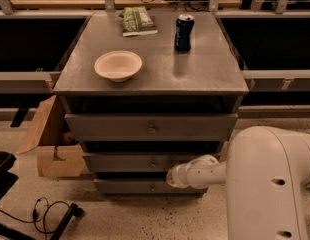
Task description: Close middle drawer
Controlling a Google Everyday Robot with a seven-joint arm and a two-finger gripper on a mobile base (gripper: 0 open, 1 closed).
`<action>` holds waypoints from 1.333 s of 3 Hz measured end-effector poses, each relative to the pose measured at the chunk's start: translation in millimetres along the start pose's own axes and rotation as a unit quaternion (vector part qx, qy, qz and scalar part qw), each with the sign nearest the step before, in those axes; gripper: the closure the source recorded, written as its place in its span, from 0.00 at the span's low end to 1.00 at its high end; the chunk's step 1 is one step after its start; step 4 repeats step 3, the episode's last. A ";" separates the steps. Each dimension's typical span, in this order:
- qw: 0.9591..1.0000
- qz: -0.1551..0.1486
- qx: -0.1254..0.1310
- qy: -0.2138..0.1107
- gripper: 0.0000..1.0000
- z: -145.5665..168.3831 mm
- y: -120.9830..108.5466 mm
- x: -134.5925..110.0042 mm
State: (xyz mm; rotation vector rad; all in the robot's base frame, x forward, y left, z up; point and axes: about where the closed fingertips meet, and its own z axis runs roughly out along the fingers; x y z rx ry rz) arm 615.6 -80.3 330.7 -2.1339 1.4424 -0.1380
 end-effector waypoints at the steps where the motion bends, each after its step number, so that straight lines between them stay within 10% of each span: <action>1: 0.999 0.007 -0.047 0.021 1.00 -61.1 48.1 -2.3; 2: 0.993 0.017 -0.093 0.066 1.00 -129.0 74.7 0.0; 3: 0.978 0.103 -0.124 0.131 1.00 -214.3 128.6 20.9; 4: 0.978 0.103 -0.124 0.131 1.00 -214.3 128.6 20.9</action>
Offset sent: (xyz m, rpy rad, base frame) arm -0.3020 -0.0785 0.0910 -0.3670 0.3146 -0.0822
